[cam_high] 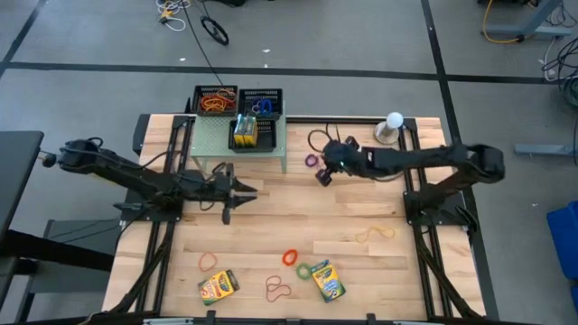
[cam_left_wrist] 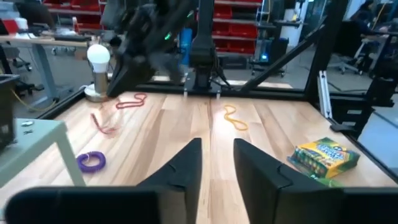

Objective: Pick & Place Office Desk Supplies
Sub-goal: Put the red rubber band into the top left black bin on the shelf

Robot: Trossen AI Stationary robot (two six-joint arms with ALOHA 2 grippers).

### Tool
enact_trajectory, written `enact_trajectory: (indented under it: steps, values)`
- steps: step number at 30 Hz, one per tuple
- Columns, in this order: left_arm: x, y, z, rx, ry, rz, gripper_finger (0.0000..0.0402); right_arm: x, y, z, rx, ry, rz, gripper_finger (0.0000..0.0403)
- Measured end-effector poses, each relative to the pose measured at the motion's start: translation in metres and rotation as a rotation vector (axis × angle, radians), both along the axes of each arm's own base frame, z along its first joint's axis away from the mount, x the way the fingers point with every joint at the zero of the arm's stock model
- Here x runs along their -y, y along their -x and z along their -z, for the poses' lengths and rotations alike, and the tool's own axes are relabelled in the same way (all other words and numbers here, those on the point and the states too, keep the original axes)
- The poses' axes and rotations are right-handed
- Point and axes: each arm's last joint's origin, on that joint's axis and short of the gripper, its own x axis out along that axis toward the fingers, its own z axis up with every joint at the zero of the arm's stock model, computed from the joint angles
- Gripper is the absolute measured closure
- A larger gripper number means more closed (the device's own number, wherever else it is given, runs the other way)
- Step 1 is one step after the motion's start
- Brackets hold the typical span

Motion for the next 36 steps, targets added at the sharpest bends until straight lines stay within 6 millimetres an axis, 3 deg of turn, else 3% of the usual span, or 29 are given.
enact_trajectory:
  steps: [8, 15, 29, 32, 36]
  values:
    - [0.003, -0.039, -0.001, -0.087, -0.056, -0.099, 0.025, -0.067, -0.009, -0.023, 0.124, 0.109, -0.252, 0.0401]
    - [0.008, -0.074, -0.005, 0.0, -0.052, -0.108, 0.0232, -0.103, -0.017, -0.035, 0.28, 0.165, -0.377, 0.0402]
    - [0.016, -0.128, 0.001, 0.041, -0.019, -0.112, 0.0201, -0.129, -0.018, -0.048, 0.405, 0.22, -0.455, 0.0401]
    - [0.018, -0.135, -0.001, 0.048, -0.02, -0.106, 0.0212, -0.131, -0.018, -0.049, 0.41, 0.224, -0.467, 0.0401]
    - [0.018, -0.139, 0.0, 0.05, -0.02, -0.105, 0.0256, -0.134, -0.018, -0.05, 0.424, 0.233, -0.479, 0.0401]
